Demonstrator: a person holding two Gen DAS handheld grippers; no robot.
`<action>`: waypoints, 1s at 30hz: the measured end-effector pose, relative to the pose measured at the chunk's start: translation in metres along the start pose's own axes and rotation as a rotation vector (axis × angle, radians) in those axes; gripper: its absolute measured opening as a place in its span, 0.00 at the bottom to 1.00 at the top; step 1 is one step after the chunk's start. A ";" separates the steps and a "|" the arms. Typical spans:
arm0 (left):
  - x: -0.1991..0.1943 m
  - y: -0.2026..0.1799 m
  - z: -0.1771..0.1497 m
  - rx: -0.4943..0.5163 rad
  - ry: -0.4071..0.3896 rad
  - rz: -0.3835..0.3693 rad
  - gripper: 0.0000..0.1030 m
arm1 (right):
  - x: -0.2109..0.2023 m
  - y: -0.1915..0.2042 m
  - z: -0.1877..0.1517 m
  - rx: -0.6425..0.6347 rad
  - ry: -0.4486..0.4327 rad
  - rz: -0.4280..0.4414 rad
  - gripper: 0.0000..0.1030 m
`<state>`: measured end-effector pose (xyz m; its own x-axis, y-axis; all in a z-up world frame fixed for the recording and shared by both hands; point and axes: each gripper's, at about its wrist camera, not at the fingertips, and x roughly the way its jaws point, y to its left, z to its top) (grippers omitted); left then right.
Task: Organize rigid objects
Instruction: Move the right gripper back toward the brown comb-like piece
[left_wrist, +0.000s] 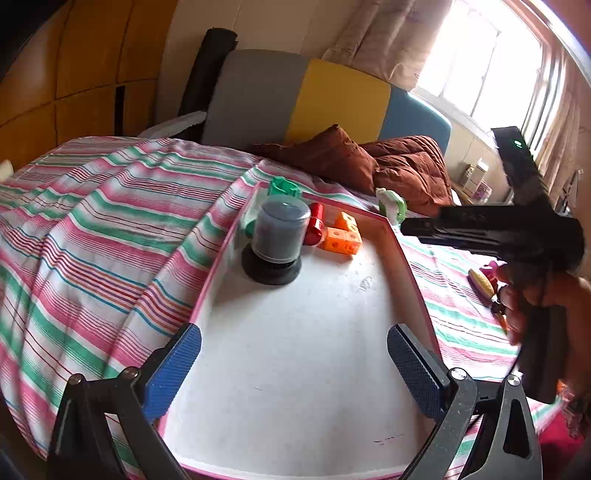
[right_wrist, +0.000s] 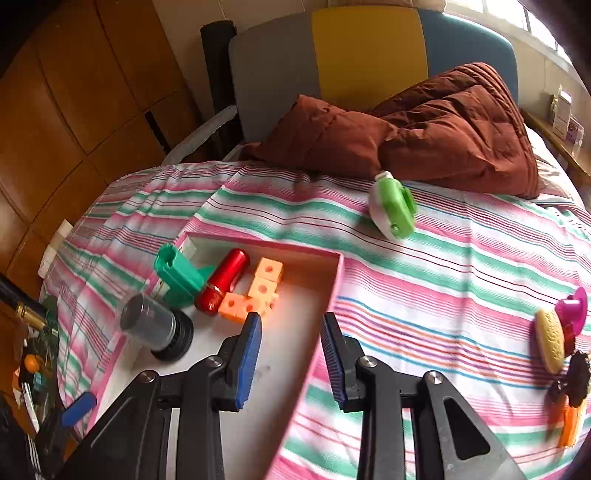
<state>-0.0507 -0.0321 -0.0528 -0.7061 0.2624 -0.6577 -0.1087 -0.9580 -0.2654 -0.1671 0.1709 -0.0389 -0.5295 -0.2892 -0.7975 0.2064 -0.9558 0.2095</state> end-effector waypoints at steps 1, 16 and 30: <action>0.000 -0.002 0.000 0.006 0.001 -0.005 0.99 | -0.005 -0.003 -0.004 -0.005 0.001 -0.006 0.32; -0.005 -0.050 -0.015 0.156 0.008 -0.103 0.99 | -0.057 -0.084 -0.079 0.026 0.038 -0.111 0.32; -0.012 -0.079 -0.026 0.181 0.032 -0.158 0.99 | -0.114 -0.218 -0.103 0.241 -0.070 -0.358 0.34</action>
<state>-0.0155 0.0431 -0.0425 -0.6479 0.4116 -0.6409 -0.3420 -0.9091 -0.2380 -0.0667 0.4177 -0.0523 -0.5887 0.0679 -0.8055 -0.1941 -0.9792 0.0593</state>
